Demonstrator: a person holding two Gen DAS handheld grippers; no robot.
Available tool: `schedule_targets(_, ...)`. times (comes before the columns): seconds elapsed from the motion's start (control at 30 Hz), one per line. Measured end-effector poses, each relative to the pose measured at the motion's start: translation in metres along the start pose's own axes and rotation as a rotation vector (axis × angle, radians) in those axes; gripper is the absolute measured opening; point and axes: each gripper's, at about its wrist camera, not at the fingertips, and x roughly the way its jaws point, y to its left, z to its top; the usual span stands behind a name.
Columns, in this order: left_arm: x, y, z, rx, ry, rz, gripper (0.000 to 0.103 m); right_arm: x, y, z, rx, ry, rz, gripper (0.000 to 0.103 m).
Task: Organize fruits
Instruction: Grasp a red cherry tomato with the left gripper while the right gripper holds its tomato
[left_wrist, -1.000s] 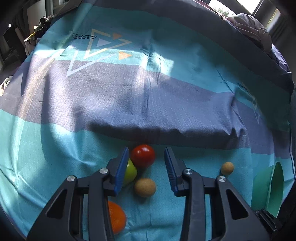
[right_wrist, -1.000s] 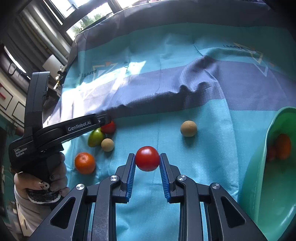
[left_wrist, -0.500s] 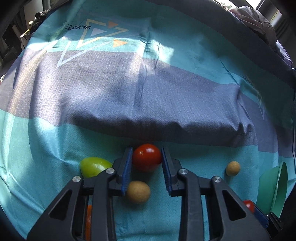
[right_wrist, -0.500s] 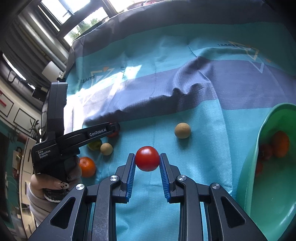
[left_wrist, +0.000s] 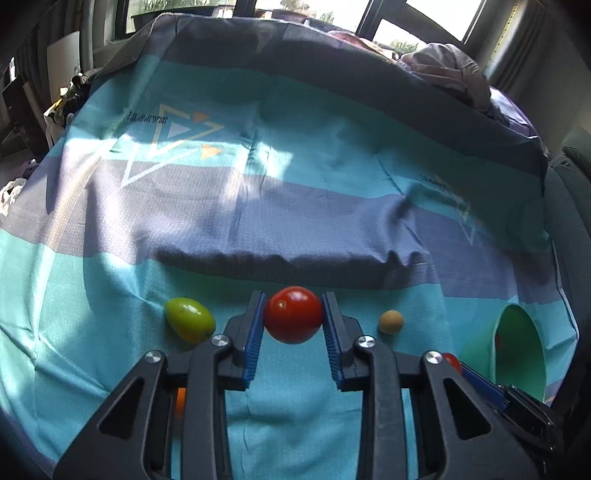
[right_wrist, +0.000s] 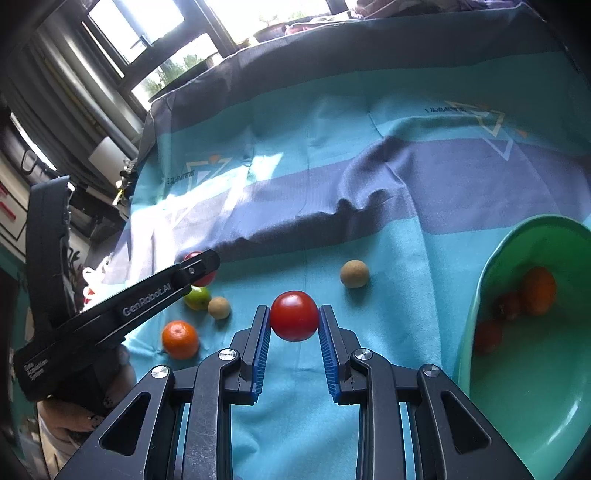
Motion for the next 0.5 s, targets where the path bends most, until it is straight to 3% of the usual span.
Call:
schedule_targets(0.2,-0.036,-0.030,-0.009,0.070,-0.079,-0.086,0.030,-0.030,-0.007,0.002,0.012,-0.081,0.001,0.028)
schedule_targets(0.5,-0.066,-0.076,-0.030,0.186,-0.125,-0.206,0.030,-0.083,-0.035,0.002,0.074,-0.223,-0.017,0.028)
